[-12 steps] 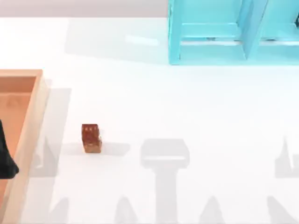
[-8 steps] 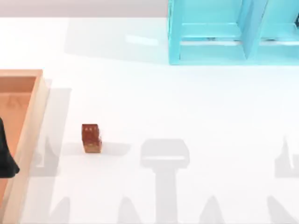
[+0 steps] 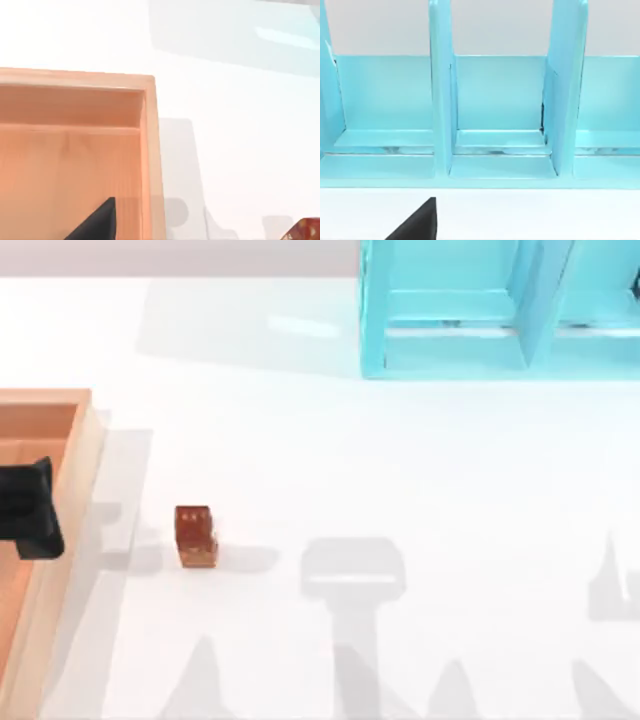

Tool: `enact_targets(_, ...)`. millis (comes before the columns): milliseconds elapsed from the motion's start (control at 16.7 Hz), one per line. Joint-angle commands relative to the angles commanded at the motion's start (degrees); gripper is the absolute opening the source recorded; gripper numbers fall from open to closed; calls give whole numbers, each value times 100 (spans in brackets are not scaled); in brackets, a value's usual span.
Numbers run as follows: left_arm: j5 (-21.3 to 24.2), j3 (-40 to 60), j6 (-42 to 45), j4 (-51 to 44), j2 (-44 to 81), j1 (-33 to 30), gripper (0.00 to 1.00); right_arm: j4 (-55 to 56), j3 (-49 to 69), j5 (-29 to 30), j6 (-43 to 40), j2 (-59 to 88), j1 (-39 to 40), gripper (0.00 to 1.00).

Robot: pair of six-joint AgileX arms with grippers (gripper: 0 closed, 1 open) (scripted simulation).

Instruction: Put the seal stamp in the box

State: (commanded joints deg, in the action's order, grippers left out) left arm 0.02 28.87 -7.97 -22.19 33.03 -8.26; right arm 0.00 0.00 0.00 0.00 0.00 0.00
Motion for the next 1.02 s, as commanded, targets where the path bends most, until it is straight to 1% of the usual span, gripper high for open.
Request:
enact_targets(300, -22, 2247, -608, -1877, 3162, -663, 100, 0, 0, 0, 0, 0, 0, 100)
enact_targets(600, -22, 4252, -1167, -3517, 5652, -1261, 100, 0, 0, 0, 0, 0, 0, 100)
enact_targets(780, -10, 5197, -1424, -4205, 6782, -1528, 100, 0, 0, 0, 0, 0, 0, 100)
enact_targets(1020, 2, 5926, -1611, -4691, 7556, -1725, 100, 0, 0, 0, 0, 0, 0, 100)
